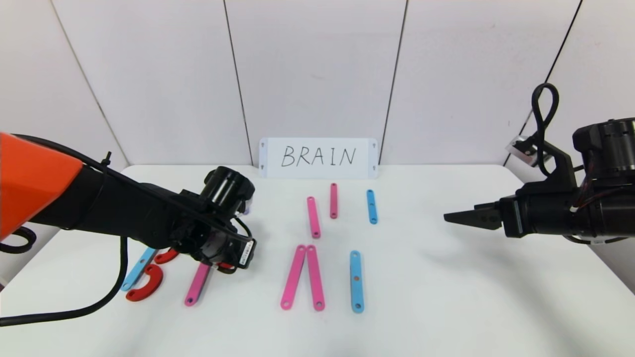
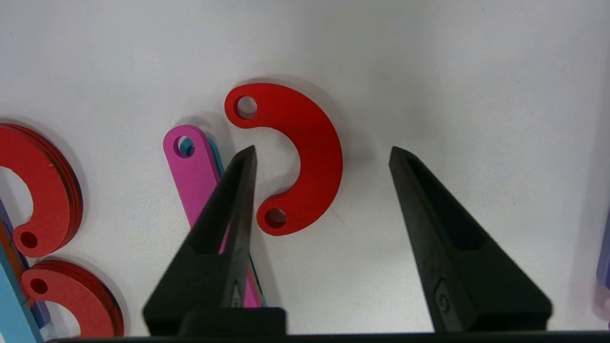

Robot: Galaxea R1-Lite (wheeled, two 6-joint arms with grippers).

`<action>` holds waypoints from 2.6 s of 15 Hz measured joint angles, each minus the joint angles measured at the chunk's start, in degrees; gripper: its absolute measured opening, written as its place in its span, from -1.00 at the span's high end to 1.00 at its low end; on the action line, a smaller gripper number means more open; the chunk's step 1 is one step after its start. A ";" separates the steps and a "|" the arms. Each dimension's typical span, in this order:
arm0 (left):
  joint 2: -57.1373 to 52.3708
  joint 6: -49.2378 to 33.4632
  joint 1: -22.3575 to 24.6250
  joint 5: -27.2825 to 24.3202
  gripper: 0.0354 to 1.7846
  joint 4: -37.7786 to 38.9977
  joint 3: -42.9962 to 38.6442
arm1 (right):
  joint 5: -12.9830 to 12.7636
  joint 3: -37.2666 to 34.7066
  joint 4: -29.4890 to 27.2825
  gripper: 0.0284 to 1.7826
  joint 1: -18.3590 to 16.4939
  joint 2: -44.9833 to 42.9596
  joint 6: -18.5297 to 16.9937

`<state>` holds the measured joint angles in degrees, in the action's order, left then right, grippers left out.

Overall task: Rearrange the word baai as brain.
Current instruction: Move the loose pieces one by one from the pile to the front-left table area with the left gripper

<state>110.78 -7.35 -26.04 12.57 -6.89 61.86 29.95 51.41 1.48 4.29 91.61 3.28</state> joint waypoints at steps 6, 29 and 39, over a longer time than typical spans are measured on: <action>0.35 -0.17 0.61 0.29 -0.94 0.15 4.82 | -0.05 0.00 -0.02 -0.95 0.09 0.15 0.00; 21.22 -13.07 8.40 4.46 -0.09 0.33 32.24 | -0.07 -0.06 0.00 -0.95 0.09 0.32 0.11; 21.00 -13.64 8.48 5.21 0.73 -0.05 32.16 | -0.02 -0.09 0.00 -0.95 0.09 0.30 0.11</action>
<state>131.78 -20.99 -17.55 17.77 -6.94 94.01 29.93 51.32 1.48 4.38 91.92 3.39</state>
